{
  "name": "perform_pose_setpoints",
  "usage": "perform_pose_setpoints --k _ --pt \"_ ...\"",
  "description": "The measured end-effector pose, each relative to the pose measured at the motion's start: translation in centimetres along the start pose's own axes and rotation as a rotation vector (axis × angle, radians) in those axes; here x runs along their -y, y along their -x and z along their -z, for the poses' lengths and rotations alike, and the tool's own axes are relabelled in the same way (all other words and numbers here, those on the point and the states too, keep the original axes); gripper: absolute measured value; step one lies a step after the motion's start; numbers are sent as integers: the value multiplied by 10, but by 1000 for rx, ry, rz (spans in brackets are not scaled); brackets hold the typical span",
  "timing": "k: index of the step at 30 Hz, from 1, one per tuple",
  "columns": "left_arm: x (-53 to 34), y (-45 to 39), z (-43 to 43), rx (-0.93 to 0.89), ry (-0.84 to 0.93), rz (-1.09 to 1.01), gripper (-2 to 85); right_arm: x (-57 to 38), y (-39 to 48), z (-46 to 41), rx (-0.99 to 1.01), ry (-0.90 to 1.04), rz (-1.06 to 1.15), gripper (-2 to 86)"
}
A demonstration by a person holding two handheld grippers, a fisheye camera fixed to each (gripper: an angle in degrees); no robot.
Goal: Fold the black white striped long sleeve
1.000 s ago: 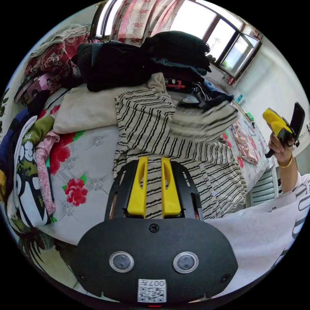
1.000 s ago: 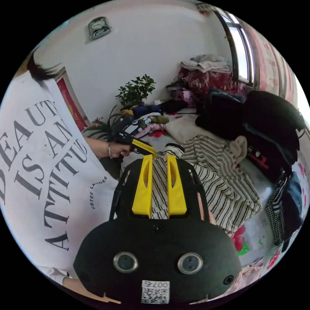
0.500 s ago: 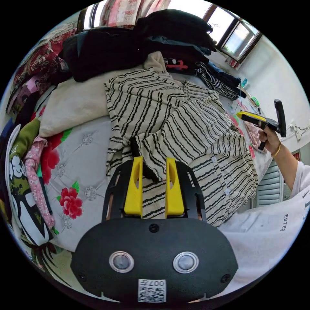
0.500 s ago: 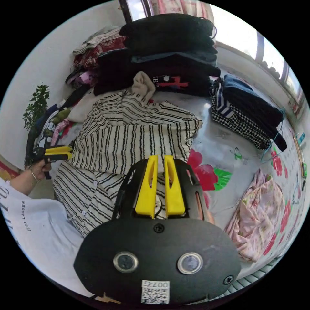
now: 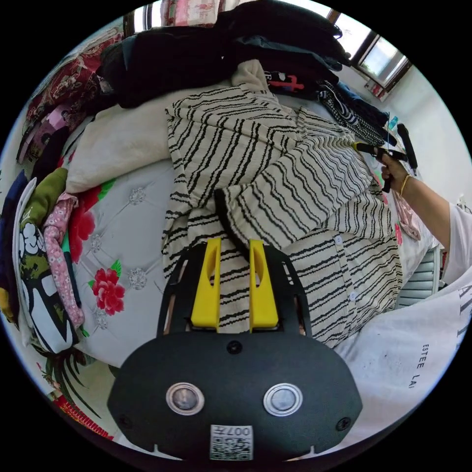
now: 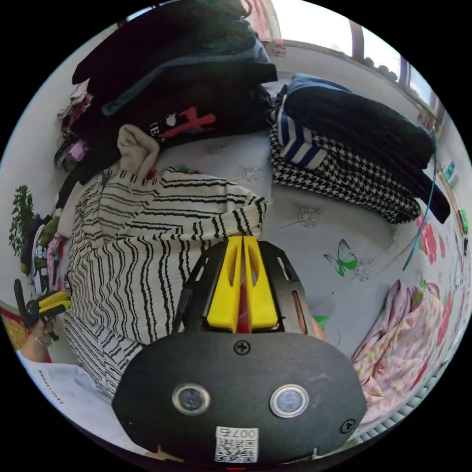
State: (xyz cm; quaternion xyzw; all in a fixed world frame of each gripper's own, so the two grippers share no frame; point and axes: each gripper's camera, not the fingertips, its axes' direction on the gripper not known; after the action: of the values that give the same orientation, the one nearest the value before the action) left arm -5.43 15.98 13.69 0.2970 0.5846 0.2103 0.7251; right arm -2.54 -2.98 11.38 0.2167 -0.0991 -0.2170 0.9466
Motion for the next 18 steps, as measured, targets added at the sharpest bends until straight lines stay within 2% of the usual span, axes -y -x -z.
perform_pose_setpoints --k 6,10,14,18 --pt "-31 33 31 -24 -21 114 89 -40 -37 57 145 -134 -94 5" --pt "-74 55 50 -3 -11 147 91 -131 -46 105 239 -154 -123 22" --pt "-138 79 58 -10 79 123 105 -245 -53 133 191 16 -182 40" --pt "-191 94 54 -48 200 71 125 -316 -59 147 117 149 -211 62"
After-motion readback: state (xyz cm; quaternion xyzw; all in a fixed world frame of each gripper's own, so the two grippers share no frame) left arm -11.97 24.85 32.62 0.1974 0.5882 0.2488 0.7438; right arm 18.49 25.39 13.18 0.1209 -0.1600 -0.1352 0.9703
